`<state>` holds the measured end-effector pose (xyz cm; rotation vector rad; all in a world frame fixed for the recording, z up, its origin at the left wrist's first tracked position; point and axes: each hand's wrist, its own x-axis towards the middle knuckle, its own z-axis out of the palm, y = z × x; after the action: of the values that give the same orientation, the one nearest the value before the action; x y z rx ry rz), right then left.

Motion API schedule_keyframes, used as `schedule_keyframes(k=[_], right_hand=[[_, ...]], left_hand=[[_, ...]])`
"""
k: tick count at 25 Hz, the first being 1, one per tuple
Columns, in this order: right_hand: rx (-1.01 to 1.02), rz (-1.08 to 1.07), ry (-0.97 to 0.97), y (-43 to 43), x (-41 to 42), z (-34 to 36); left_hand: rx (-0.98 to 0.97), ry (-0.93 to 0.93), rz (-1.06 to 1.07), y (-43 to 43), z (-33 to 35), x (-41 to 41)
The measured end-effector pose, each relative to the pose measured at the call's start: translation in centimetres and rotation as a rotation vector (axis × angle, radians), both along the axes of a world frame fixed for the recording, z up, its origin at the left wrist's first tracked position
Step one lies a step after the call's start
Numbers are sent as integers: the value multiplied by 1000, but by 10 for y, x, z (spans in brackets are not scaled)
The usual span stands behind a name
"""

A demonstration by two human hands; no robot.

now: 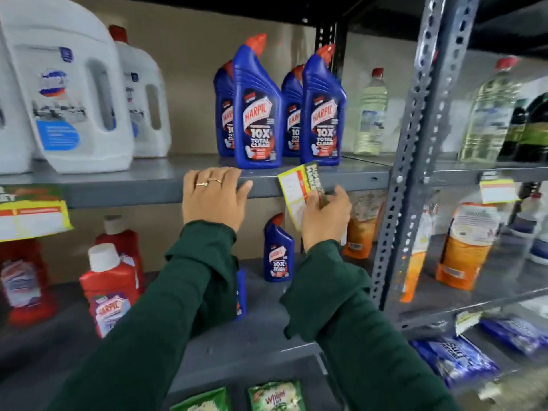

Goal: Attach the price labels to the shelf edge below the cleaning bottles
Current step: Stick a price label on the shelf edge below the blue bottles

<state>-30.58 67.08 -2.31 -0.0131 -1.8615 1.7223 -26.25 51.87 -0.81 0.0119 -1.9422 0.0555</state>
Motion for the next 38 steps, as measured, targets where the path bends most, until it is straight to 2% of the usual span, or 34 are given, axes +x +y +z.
schedule_keyframes(k=[4, 7, 9, 10, 12, 14, 16, 20, 24, 38], right_hand=[[-143, 54, 116, 12, 4, -4], [-202, 121, 228, 10, 12, -4], [-113, 229, 312, 12, 15, -2], [-34, 279, 338, 15, 16, 1], [152, 329, 412, 22, 13, 6], [317, 318, 497, 28, 8, 11], [388, 301, 523, 31, 2, 15], [436, 333, 526, 38, -9, 16], [513, 304, 532, 37, -15, 13], [446, 132, 550, 23, -18, 21]], left_hand=[[-19, 46, 46, -1, -3, -2], [70, 3, 28, 5, 0, 2], [211, -18, -112, 11, 7, 6], [269, -35, -258, 15, 12, 10], [264, -134, -488, 24, 18, 14], [142, -232, -432, 31, 19, 14], [72, -208, -392, 31, 20, 12], [201, -253, -394, 29, 21, 14], [213, -278, -292, 33, 18, 12], [346, -33, -321, 41, 13, -2]])
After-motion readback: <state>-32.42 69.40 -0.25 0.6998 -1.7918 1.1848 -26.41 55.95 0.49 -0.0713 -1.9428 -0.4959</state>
